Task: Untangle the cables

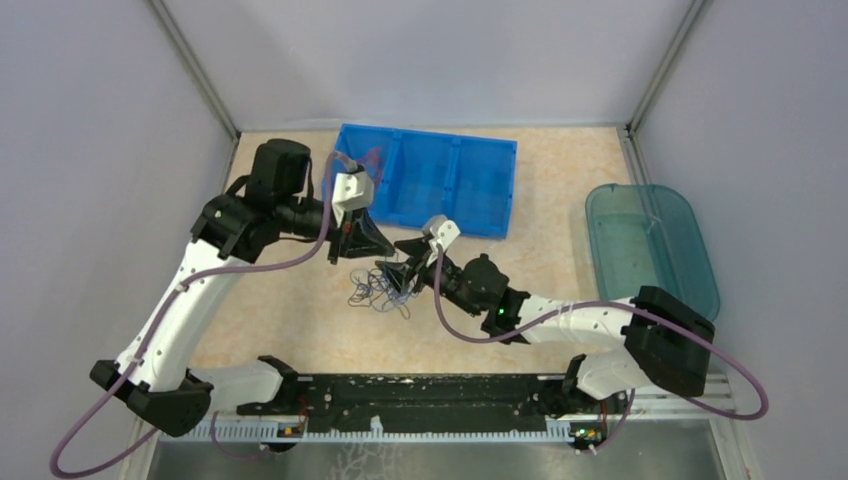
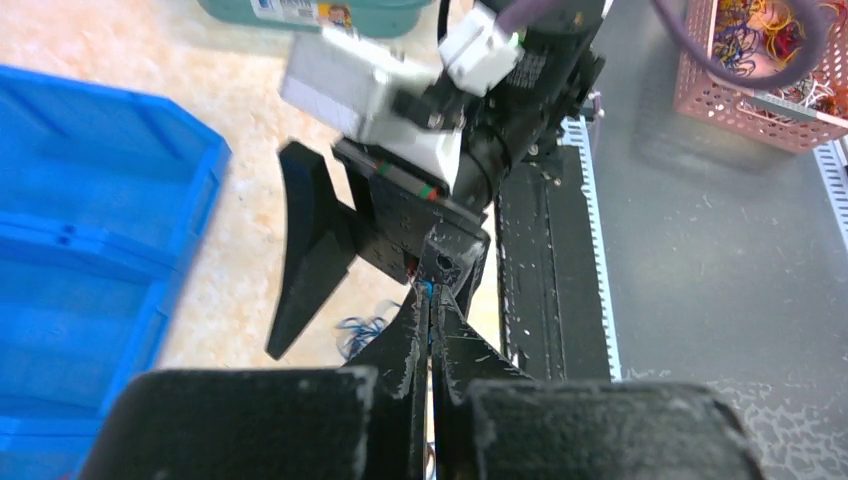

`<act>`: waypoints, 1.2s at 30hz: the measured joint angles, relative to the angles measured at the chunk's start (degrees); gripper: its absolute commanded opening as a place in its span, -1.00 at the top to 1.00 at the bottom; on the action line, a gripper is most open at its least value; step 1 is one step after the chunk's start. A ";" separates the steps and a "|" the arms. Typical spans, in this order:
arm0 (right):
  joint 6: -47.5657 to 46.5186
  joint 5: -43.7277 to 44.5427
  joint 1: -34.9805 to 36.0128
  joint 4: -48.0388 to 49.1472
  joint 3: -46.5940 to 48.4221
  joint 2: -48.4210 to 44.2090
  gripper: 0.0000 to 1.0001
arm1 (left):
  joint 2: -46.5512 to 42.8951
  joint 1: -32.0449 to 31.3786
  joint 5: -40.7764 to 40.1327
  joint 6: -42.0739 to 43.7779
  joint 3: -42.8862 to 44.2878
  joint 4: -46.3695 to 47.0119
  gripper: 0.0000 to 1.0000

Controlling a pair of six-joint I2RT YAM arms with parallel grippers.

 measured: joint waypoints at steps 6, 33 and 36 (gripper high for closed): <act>2.56 4.33 0.35 8.63 -7.96 2.12 -0.15 | 1.60 -0.48 0.39 -2.95 8.00 2.19 1.00; 8.52 15.58 -0.92 3.54 -18.71 -14.38 -0.44 | -1.07 -1.03 -12.68 -5.84 5.51 25.33 1.00; 8.96 19.41 -1.09 -0.15 -19.45 -17.84 -0.46 | -0.22 -1.03 -19.61 -5.05 1.22 30.60 1.00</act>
